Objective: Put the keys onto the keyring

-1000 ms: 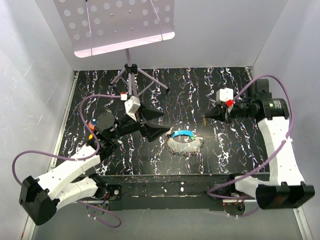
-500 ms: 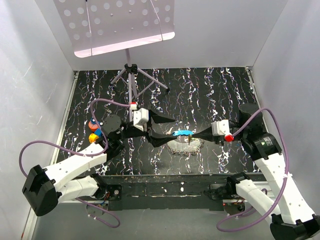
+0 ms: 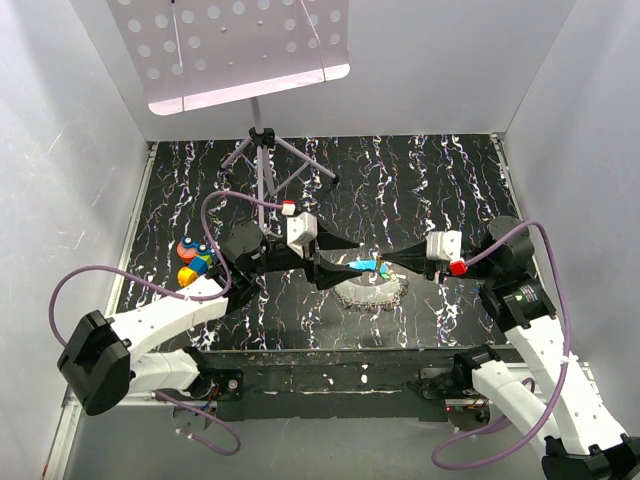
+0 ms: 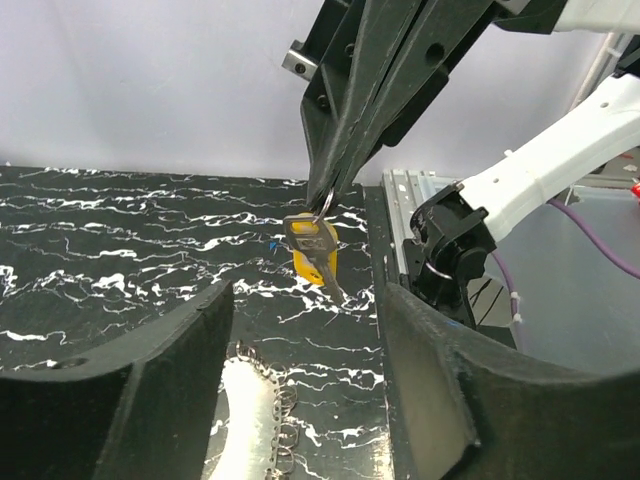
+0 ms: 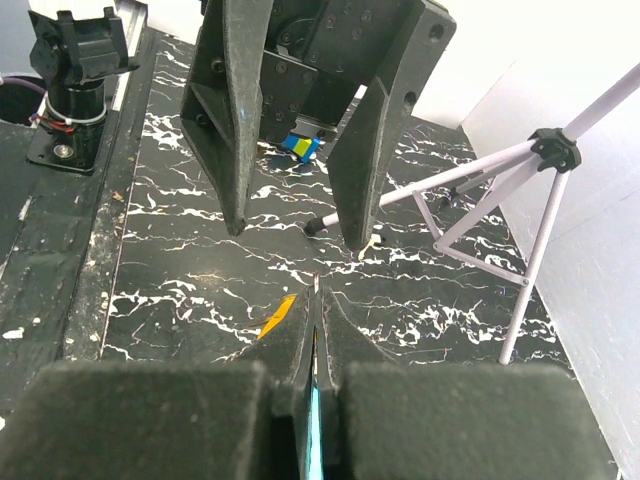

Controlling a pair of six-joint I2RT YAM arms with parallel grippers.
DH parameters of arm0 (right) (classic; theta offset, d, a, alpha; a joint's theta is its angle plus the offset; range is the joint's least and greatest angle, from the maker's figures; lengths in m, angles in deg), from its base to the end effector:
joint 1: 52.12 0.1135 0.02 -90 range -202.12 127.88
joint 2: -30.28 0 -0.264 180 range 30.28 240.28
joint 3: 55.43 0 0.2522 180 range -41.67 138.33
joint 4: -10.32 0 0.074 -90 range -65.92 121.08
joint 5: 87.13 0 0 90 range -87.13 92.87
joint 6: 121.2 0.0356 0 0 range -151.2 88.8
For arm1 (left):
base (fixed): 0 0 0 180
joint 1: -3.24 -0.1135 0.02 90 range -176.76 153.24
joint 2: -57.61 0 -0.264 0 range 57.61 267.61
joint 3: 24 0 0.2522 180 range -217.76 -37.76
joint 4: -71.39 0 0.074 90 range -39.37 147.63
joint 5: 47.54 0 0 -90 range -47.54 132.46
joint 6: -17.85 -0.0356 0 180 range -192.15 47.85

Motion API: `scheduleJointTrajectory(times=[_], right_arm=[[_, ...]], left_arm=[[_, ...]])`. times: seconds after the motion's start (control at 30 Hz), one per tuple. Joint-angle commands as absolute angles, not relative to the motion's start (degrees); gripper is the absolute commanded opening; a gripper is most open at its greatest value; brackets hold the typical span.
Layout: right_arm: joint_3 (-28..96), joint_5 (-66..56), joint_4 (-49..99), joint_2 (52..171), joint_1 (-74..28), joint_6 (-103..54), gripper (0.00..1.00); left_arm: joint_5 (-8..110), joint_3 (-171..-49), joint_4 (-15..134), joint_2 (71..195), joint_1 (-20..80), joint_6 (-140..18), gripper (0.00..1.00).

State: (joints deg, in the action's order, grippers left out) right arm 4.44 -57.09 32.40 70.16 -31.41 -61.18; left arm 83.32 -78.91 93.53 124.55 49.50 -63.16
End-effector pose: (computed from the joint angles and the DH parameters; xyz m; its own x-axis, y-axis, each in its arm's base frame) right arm 0.1258 0.0805 0.3656 0.4633 -0.0923 -0.8814 -0.8713 0.1342 -0.4720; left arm 0.1647 -0.2058 0.3216 -0.0351 -0.1343 -0.9903 0.9985 0.0371 -0.0404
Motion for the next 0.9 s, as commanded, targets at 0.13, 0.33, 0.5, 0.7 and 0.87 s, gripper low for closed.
scheduleJointTrajectory(times=[0.13, 0.33, 0.5, 0.7, 0.87], right_arm=[[1.4, -55.14, 20.4, 69.13, -31.2, -51.52, 0.01], [-0.01, -54.69, 16.79, 69.21, -31.11, -46.85, 0.01], [-0.1, -54.43, 16.44, 69.74, -31.11, -46.32, 0.01], [-0.45, -54.17, 15.21, 70.18, -31.11, -45.09, 0.01], [-0.63, -53.99, 15.21, 70.44, -31.11, -45.0, 0.01]], left_arm=[[81.92, -82.85, 92.78, 125.9, 49.83, -64.68, 0.51], [82.54, -83.9, 94.19, 128.09, 49.91, -63.81, 0.37], [83.59, -84.52, 95.95, 129.5, 50.0, -63.19, 0.25], [84.12, -85.4, 98.5, 131.35, 50.0, -61.87, 0.19], [84.3, -85.75, 99.55, 132.05, 50.27, -61.61, 0.19]])
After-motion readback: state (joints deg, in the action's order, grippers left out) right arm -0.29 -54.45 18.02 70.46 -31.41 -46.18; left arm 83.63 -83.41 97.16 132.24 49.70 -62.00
